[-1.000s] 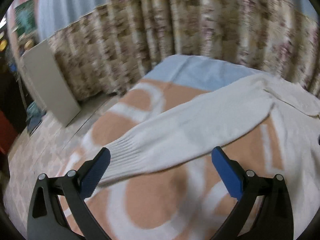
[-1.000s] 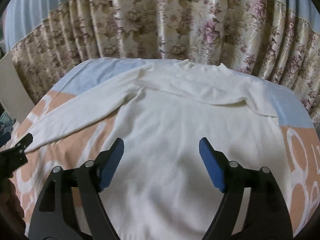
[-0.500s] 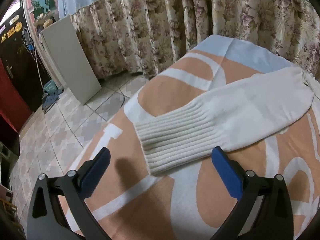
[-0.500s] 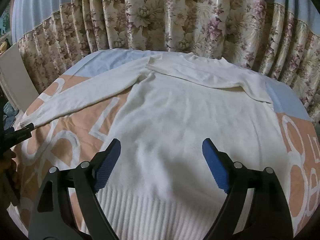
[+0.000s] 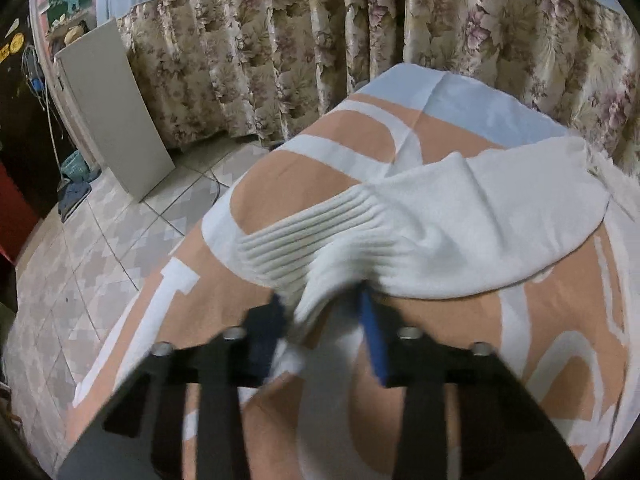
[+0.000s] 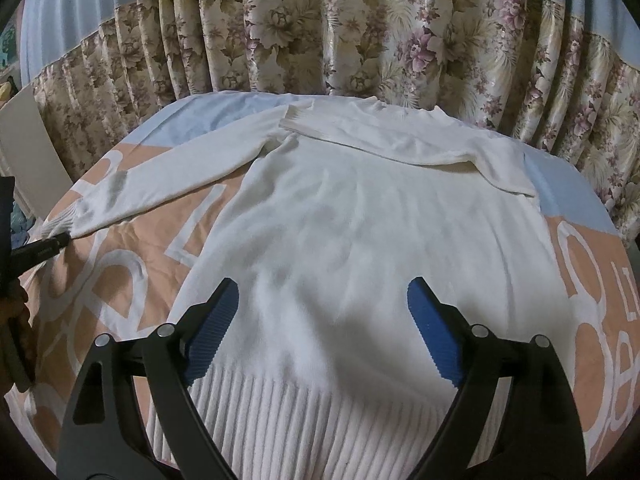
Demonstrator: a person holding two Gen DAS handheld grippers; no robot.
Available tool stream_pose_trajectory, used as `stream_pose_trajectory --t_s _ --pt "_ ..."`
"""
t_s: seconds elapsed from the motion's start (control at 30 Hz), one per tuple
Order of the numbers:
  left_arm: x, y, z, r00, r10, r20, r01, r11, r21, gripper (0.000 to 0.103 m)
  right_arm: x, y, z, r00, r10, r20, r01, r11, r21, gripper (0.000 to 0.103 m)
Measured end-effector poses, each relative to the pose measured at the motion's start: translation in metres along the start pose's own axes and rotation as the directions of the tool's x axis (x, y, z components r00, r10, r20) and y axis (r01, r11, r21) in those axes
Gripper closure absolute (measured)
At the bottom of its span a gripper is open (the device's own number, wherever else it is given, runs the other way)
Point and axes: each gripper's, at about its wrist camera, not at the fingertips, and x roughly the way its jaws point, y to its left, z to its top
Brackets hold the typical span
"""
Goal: Fold small clothes
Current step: 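Carry the held sleeve across the sweater body and open the left gripper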
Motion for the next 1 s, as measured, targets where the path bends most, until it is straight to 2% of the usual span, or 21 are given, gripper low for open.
stream_pose_trajectory --t_s 0.4,0.63,0.87,1.0 --pt "-0.041 -0.033 0.028 0.991 -0.031 0.131 0.027 0.999 0.036 0.091 -0.003 -0.020 0.012 1.000 -0.011 0.020 0.010 1.000 0.025 0.015" --pt "-0.067 -0.064 0.044 0.976 -0.109 0.191 0.094 0.992 0.085 0.091 -0.002 -0.035 0.015 1.000 -0.010 0.026 0.009 0.999 0.053 0.015" --pt "-0.079 -0.123 0.061 0.961 -0.182 0.206 0.155 0.978 0.141 0.091 0.004 -0.057 0.020 0.999 -0.013 0.029 0.010 0.996 0.088 0.014" --pt "-0.084 -0.170 0.067 0.948 -0.237 0.211 0.203 0.964 0.172 0.091 0.009 -0.079 0.029 0.999 -0.029 0.034 0.026 0.994 0.102 0.014"
